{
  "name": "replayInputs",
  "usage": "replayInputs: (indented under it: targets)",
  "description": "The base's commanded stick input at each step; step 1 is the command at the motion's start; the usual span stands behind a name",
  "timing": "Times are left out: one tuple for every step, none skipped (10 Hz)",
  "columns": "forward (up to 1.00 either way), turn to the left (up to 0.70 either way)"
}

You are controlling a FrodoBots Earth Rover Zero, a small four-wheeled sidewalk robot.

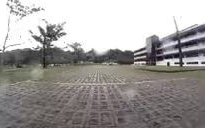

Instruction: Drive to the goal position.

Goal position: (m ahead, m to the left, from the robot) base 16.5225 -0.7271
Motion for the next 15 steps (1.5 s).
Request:
replayInputs:
  targets:
    - [0.7,0.0]
    - [0.7,0.0]
    - [0.7,0.0]
    - [0.7,0.0]
    - [0.7,0.0]
    - [0.7,0.0]
    - [0.7,0.0]
    - [0.7,0.0]
    - [0.7,0.0]
    - [0.7,0.0]
    - [0.7,0.0]
    - [0.7,0.0]
    - [0.7,0.0]
    - [0.7,0.0]
    - [0.7,0.0]
